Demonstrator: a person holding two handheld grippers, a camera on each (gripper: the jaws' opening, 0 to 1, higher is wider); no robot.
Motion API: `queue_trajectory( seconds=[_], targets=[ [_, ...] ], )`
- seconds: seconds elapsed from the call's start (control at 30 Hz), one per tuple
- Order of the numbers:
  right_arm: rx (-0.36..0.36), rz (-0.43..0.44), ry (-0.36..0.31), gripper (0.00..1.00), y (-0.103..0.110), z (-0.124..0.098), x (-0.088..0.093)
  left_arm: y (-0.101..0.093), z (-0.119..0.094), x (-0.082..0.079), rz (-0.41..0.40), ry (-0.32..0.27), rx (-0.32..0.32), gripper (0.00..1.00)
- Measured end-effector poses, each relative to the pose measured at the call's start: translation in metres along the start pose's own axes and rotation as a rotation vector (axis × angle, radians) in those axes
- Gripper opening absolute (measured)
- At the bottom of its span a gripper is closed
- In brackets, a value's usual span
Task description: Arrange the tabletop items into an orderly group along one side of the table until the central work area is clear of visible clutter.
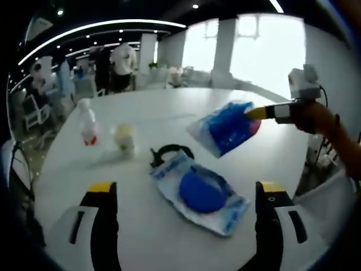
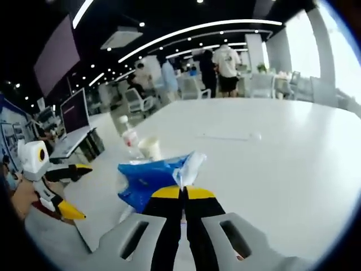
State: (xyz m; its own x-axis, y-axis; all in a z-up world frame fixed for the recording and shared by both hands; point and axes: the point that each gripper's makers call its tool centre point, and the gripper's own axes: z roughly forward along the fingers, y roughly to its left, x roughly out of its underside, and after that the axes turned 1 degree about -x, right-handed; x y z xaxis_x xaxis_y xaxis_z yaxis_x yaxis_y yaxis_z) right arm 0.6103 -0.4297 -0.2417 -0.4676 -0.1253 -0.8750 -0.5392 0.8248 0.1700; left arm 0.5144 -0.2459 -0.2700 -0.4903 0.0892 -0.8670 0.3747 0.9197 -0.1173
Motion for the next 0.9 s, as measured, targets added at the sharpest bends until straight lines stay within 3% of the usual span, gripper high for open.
queue_trajectory(
  seconds=[0.07, 0.4, 0.73, 0.9],
  targets=[
    [0.009, -0.011, 0.001, 0.01, -0.006, 0.002, 0.0, -0.005, 0.001, -0.003, -0.01, -0.037, 0.03, 0.99],
    [0.031, -0.007, 0.007, 0.01, -0.03, 0.009, 0.002, -0.002, 0.005, 0.013, -0.002, 0.026, 0.028, 0.99],
    [0.09, 0.027, 0.014, 0.01, -0.07, 0.02, 0.004, 0.005, 0.01, 0.02, -0.027, 0.053, 0.015, 0.99],
    [0.101, 0.042, 0.019, 0.01, -0.085, 0.028, 0.005, 0.006, 0.011, 0.02, 0.01, 0.055, 0.007, 0.99]
  ],
)
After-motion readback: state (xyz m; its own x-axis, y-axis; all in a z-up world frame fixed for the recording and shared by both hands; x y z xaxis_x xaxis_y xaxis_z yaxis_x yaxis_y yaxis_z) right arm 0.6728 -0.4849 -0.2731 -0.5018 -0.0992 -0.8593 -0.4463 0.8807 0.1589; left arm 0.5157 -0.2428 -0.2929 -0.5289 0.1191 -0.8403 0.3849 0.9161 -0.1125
